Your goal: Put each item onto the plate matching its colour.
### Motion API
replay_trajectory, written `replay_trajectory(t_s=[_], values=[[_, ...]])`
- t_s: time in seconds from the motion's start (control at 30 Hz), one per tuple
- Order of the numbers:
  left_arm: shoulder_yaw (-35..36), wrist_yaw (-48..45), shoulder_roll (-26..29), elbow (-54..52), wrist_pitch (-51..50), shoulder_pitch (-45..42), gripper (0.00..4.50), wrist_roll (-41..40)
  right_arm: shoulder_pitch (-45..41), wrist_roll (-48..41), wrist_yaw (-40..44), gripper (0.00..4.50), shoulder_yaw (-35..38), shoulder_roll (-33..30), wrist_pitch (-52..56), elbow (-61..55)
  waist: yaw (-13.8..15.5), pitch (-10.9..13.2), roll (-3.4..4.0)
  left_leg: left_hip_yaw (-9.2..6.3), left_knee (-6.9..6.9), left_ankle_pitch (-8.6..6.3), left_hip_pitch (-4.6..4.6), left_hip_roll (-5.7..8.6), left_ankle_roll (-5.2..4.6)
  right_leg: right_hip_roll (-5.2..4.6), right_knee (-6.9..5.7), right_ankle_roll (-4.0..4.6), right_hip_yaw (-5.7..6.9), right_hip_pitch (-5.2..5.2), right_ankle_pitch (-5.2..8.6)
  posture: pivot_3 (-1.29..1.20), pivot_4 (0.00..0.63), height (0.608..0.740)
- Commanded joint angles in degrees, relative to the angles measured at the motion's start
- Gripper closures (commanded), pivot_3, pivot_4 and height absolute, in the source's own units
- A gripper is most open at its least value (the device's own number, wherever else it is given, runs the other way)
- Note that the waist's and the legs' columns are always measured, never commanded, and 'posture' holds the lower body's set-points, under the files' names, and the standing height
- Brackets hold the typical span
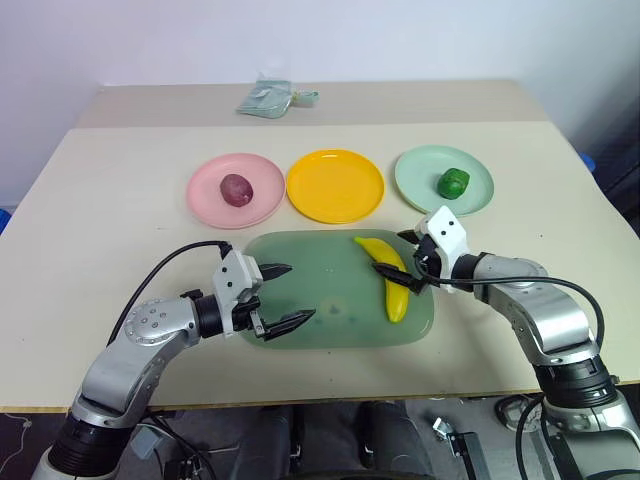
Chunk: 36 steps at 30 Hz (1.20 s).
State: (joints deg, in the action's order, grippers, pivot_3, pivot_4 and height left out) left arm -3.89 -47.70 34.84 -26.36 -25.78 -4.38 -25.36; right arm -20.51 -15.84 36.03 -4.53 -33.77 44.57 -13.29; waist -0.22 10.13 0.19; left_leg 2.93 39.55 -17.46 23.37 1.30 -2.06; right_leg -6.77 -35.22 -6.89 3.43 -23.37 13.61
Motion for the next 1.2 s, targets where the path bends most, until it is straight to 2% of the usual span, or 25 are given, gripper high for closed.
replay_trajectory(t_s=[0.03, 0.13, 0.27, 0.3, 0.47, 0.53, 0.63, 0.73, 0.87, 0.97, 1.0, 1.13, 1.2], values=[[-0.40, -0.37, -0.08, -0.54, 0.96, -0.84, 0.00, 0.20, -1.27, 0.82, -2.86, 0.03, -0.88, 0.85, 4.50, -2.12, 0.07, 0.00, 0.00, 0.00, 0.00, 0.00, 0.00, 0.00, 0.00, 0.00, 0.00, 0.00, 0.00, 0.00, 0.00, 0.00, 0.150, 0.740], [-0.32, -0.34, -0.07, -0.72, 0.93, -0.78, 0.00, 0.26, -1.70, 0.75, -3.46, 0.92, -1.65, 1.23, 6.37, -2.80, -0.01, -0.01, 0.00, 0.00, 0.00, 0.00, 0.00, 0.00, 0.00, 0.01, 0.00, 0.00, 0.00, -0.01, 0.00, 0.00, 0.150, 0.740], [-0.12, -0.19, -0.01, -1.01, 0.77, -0.53, 0.00, 0.22, -3.79, 1.37, -3.98, 2.93, -1.91, 1.73, 5.58, -2.78, 0.03, -0.02, -0.01, 0.00, 0.00, 0.00, 0.00, 0.00, -0.01, 0.02, 0.00, 0.00, 0.01, 0.00, 0.00, 0.00, 0.150, 0.740], [-0.07, -0.14, 0.00, -1.08, 0.76, -0.44, 0.00, 0.22, -4.53, 1.83, -4.20, 3.11, -2.00, 1.91, 4.60, -2.64, 0.03, -0.02, -0.01, 0.00, 0.00, 0.00, 0.00, 0.00, -0.01, 0.02, 0.00, 0.00, 0.01, 0.00, 0.00, 0.00, 0.150, 0.740], [-0.04, 0.41, -0.23, -0.82, 0.40, -0.92, 0.00, 0.26, -13.05, 3.35, -5.52, 3.10, -2.61, 7.41, -2.43, 4.29, -0.49, -0.02, -0.01, 0.01, 0.00, 0.00, 0.01, 0.00, -0.01, 0.06, -0.01, 0.00, 0.01, -0.02, 0.00, 0.00, 0.150, 0.740], [-0.10, 0.97, -0.55, -0.81, 0.16, -1.01, 0.00, 0.31, -18.85, 6.15, -7.62, 3.10, -4.36, 11.29, -6.20, 12.74, -0.67, -0.02, 0.00, 0.02, -0.02, 0.00, 0.00, -0.03, 0.00, 0.11, -0.04, 0.00, 0.00, -0.05, 0.00, 0.00, 0.150, 0.740], [0.15, 2.29, -1.23, -1.68, -0.41, -0.66, 0.00, 0.11, -29.16, 10.54, -11.06, 3.10, -6.15, 17.70, -13.88, 31.43, -0.89, -0.01, 0.00, 0.05, -0.03, 0.02, 0.00, -0.03, 0.02, 0.13, -0.08, 0.00, 0.00, -0.08, 0.00, 0.00, 0.150, 0.740], [0.72, 3.83, -1.53, -3.22, -0.77, 0.75, 0.00, 0.16, -38.77, 11.58, -13.03, 3.10, -4.47, 23.42, -21.80, 51.19, -0.80, -0.01, 0.01, 0.03, -0.10, 0.02, 0.02, -0.01, 0.02, 0.14, -0.19, 0.00, 0.01, -0.08, 0.00, 0.00, 0.150, 0.740], [2.61, 7.16, -1.80, -6.69, -1.23, 4.30, 0.00, 0.23, -47.95, 13.12, -14.39, 3.10, -3.11, 27.10, -31.09, 70.89, -0.77, 0.00, 0.02, 0.00, -0.21, 0.02, 0.04, 0.03, 0.03, 0.13, -0.10, 0.00, 0.02, -0.09, 0.00, 0.00, 0.150, 0.740], [3.40, 10.07, -2.53, -9.62, -1.68, 7.03, 0.00, 0.15, -51.14, 13.19, -12.90, 3.10, -1.72, 27.38, -34.68, 77.77, -0.96, 0.00, 0.02, -0.01, -0.27, 0.04, 0.03, 0.03, 0.07, 0.13, -0.06, 0.00, 0.03, -0.09, 0.01, 0.00, 0.150, 0.740], [3.49, 11.03, -2.90, -10.44, -1.75, 7.83, 0.00, 0.17, -51.71, 13.25, -12.40, 2.04, -1.19, 27.13, -35.51, 78.86, -0.96, 0.00, 0.03, -0.01, -0.28, 0.06, 0.03, 0.02, 0.10, 0.14, -0.06, 0.00, 0.02, -0.09, 0.00, 0.00, 0.150, 0.740], [3.82, 13.55, -4.24, -11.91, -2.08, 9.33, 0.00, 0.08, -52.44, 14.47, -11.56, 0.04, -0.35, 25.67, -40.02, 79.57, -1.00, 0.02, 0.06, -0.01, -0.29, 0.10, 0.01, 0.00, 0.16, 0.16, -0.07, 0.00, 0.02, -0.09, 0.01, 0.00, 0.150, 0.740], [3.94, 13.69, -4.29, -11.75, -1.94, 9.45, 0.00, 0.00, -51.15, 14.31, -9.00, 0.04, 0.07, 23.72, -43.04, 75.81, -0.98, 0.02, 0.07, 0.00, -0.29, 0.10, 0.01, 0.00, 0.18, 0.17, -0.07, 0.01, 0.02, -0.09, 0.00, 0.00, 0.150, 0.740]])
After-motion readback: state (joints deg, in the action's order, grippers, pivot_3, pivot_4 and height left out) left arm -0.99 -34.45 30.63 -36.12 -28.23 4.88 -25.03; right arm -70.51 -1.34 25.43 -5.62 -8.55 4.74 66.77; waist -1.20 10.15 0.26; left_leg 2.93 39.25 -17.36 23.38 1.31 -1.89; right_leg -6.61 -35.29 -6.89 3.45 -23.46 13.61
